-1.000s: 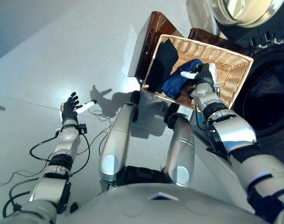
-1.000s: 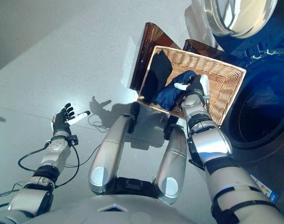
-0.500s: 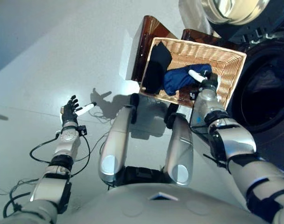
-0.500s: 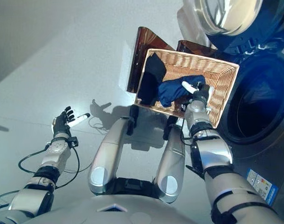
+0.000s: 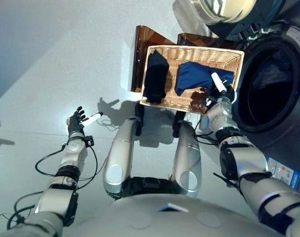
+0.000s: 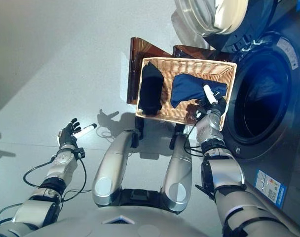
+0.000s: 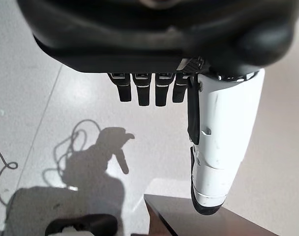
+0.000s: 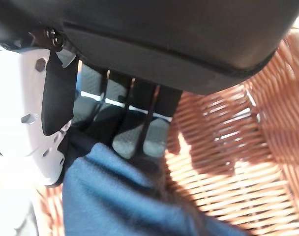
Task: Pick up the clothes and place them into the washing machine
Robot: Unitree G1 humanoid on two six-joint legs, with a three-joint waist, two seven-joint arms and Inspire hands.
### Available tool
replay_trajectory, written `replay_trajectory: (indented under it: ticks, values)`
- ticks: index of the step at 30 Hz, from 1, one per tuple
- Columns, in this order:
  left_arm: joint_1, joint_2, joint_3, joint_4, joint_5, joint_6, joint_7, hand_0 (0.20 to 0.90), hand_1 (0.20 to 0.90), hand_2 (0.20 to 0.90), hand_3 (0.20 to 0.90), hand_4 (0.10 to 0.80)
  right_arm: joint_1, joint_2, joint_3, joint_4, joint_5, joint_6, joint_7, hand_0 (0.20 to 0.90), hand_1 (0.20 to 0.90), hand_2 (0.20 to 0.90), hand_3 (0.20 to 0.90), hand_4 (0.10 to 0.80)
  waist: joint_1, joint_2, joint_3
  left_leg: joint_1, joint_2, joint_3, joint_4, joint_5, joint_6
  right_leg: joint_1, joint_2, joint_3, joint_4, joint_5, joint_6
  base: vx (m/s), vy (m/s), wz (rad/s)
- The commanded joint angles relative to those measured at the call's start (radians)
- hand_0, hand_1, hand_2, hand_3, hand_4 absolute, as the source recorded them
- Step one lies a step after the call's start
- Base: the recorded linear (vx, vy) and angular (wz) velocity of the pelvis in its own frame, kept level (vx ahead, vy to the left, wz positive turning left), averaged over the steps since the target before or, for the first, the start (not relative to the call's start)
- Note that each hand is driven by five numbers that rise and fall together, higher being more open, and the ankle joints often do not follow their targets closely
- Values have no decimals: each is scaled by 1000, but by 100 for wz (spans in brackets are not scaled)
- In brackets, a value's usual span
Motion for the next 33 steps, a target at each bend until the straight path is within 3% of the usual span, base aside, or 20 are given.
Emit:
replay_trajectory:
  ticks: [1,3,10,15,33]
  values:
    - [75,-1,36,43,-9,-26,5,900,900,900,900,800,48,-62,-44,-101,39,-77,46,200,200,200,200,300,-5,39,-105,-15,-23,-24,-127,68,-93,41,-9,-16,-60,2,-25,45,-16,-11]
    - [81,-15,33,41,-12,-29,-3,900,900,900,900,800,71,-49,-45,-140,88,-88,87,200,200,200,200,300,-11,46,-104,-11,-20,-15,-151,105,-91,45,-8,-23,-84,36,-28,-57,0,-14]
    - [92,-50,34,77,-8,-22,-21,900,900,900,900,800,175,16,-82,-240,251,-132,175,200,200,200,200,300,-37,43,-131,52,-10,-10,-218,124,-100,102,2,-18,-164,66,-19,34,-14,-8]
    - [93,-65,40,81,-11,-27,-20,900,900,900,900,800,212,15,-64,-294,244,-132,184,200,200,200,200,300,-46,38,-149,92,-2,-4,-268,142,-109,135,6,-16,-223,91,-12,43,-22,-9]
    - [107,-96,49,64,-14,-33,-16,900,900,900,900,800,327,80,-81,-619,415,-227,277,200,200,200,200,300,-75,39,-164,118,16,6,-271,138,-117,146,14,6,-221,83,-12,11,-8,-3]
